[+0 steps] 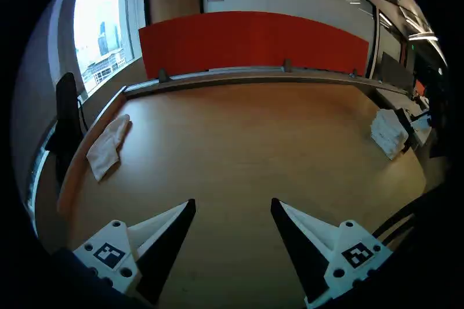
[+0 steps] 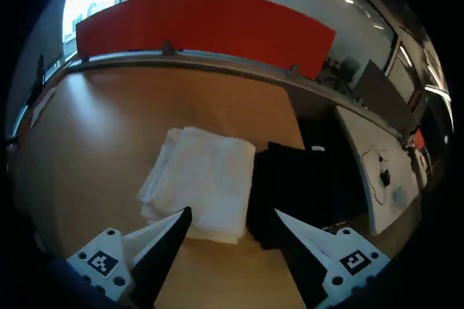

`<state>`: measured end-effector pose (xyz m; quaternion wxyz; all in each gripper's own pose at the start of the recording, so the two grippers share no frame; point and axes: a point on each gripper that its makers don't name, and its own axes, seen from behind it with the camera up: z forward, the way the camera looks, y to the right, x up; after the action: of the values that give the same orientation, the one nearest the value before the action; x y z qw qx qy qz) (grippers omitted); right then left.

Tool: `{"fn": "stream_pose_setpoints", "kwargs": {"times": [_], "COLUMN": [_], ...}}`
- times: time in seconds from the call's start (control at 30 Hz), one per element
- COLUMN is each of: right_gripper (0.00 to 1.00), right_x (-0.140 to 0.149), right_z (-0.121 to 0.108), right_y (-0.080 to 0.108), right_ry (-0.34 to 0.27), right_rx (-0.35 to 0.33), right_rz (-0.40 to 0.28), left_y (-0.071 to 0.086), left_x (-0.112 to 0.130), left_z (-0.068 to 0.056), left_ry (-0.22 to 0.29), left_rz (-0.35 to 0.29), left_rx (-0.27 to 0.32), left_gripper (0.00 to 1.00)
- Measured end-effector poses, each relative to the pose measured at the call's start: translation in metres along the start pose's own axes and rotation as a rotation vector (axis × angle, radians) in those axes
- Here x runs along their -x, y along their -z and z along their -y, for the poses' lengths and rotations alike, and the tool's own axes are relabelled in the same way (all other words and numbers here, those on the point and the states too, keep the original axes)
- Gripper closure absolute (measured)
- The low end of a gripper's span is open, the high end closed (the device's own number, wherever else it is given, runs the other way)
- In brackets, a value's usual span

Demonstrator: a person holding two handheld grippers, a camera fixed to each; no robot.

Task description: Fold towel

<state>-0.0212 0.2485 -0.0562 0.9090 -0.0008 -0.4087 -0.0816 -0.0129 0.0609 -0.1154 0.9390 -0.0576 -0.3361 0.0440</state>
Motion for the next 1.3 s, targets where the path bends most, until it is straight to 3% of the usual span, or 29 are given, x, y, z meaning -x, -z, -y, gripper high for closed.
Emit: {"fn": "stream_pose_setpoints", "kwargs": {"times": [0.57, 0.9, 1.1, 1.3], "right_gripper": [0.00, 0.00, 0.00, 0.00], "right_x": [-0.069, -0.096, -0.122, -0.138], "right_z": [0.054, 0.073, 0.077, 0.087], "right_y": [0.034, 0.047, 0.063, 0.074], "right_ry": [-0.133, -0.166, -0.203, -0.197], "right_rx": [-0.049, -0.062, -0.054, -0.046], "right_rz": [-0.307, -0.428, -0.538, -0.601], "left_y": [-0.006, -0.005, -0.003, -0.002], "left_x": [-0.029, -0.049, -0.065, -0.081], "left_z": [0.002, 0.008, 0.012, 0.015], "left_ry": [0.019, 0.046, 0.075, 0.093], "left_rz": [-0.063, -0.120, -0.170, -0.221], "left_rx": [0.005, -0.006, -0.010, -0.011], "left_gripper": [0.03, 0.03, 0.04, 0.03]}}
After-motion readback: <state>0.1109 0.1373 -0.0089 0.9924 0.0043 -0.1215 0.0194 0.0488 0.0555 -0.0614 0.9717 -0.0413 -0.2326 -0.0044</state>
